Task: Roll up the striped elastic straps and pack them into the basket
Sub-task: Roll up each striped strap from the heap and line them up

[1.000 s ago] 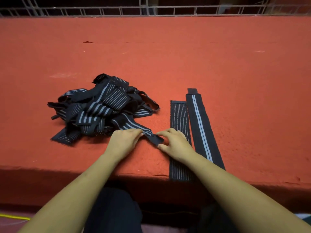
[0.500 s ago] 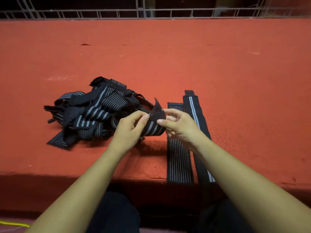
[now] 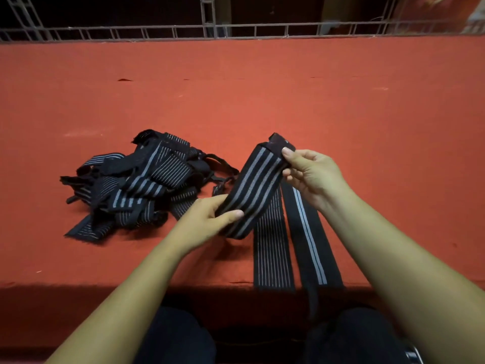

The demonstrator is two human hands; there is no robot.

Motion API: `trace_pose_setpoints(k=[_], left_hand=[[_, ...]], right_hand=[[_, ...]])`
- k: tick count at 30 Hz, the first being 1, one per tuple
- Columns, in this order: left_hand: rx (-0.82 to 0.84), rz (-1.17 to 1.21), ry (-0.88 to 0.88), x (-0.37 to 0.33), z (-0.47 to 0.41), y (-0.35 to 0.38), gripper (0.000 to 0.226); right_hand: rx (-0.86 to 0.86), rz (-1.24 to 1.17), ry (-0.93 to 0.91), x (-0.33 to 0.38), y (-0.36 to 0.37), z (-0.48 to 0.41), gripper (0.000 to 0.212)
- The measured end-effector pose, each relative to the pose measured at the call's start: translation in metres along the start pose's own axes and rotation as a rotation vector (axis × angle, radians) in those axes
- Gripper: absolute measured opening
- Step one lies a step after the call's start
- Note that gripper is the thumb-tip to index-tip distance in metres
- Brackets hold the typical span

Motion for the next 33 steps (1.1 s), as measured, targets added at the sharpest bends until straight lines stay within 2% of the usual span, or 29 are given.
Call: trace_pose_setpoints(k=[2,5,6,8,11,14,16,20,23,26,28,30,33], left_hand=[[0.063,0.098,-0.026,-0.008,-0.001,0.012,0.019],[0.048,0.253,-0.081,-0.007,0.000,0.024,0.023],[0.027,0.295,-0.093,-0.005,0.000,0.027,0.025],[-0.025,0.353,-0.090,-0.005,0.001,0.031,0.026],[-0.125,0.452,-0.126,-0.006,-0.003,0.033,0.017],[-0.221,0.493,-0.152,-0.007,-0.008,0.030,0.012],[-0.240,0.487,-0.153,-0.012,-0.010,0.030,0.014],[-0.119,0.547,-0.115,-0.025,-0.014,0.045,0.020],[-0.022,0.365,-0.066,-0.025,-0.019,0.051,0.025],[0.040,0.179,-0.050,-0.023,-0.027,0.054,0.018],[0.083,0.143,-0.052,-0.030,-0.034,0.059,0.024],[0.149,0.239,-0.063,-0.041,-0.041,0.070,0.030],[0.225,0.564,-0.155,-0.058,-0.050,0.098,0.026]], right_hand=[[-0.017,-0.024,-0.001,0.002,-0.004,-0.002,0.021],[-0.017,0.006,-0.028,0.006,-0.010,-0.003,0.035],[-0.004,0.087,-0.070,0.009,-0.009,-0.002,0.031],[0.069,0.388,-0.179,0.014,-0.004,0.008,0.008],[0.240,0.665,-0.153,-0.005,0.011,0.023,0.032],[0.375,0.536,-0.019,-0.019,0.012,0.035,0.020],[0.382,0.507,-0.002,-0.017,0.008,0.035,0.032],[0.297,0.672,-0.131,0.002,0.001,0.031,0.024],[0.168,0.604,-0.222,0.032,-0.012,0.019,0.012],[0.044,0.472,-0.271,0.062,-0.034,0.003,0.018],[-0.012,0.412,-0.283,0.076,-0.052,-0.008,0.017],[-0.051,0.416,-0.304,0.089,-0.067,-0.018,0.016],[-0.080,0.436,-0.337,0.107,-0.086,-0.030,0.015]])
Point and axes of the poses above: each hand's wrist, its own z-axis away from the middle knuckle, its own y-axis out of the palm, x = y × z, the point moved 7 cm from there along -z, towards the middle knuckle, and after that the axes turned 2 degrees about z, right-handed, at the moved point
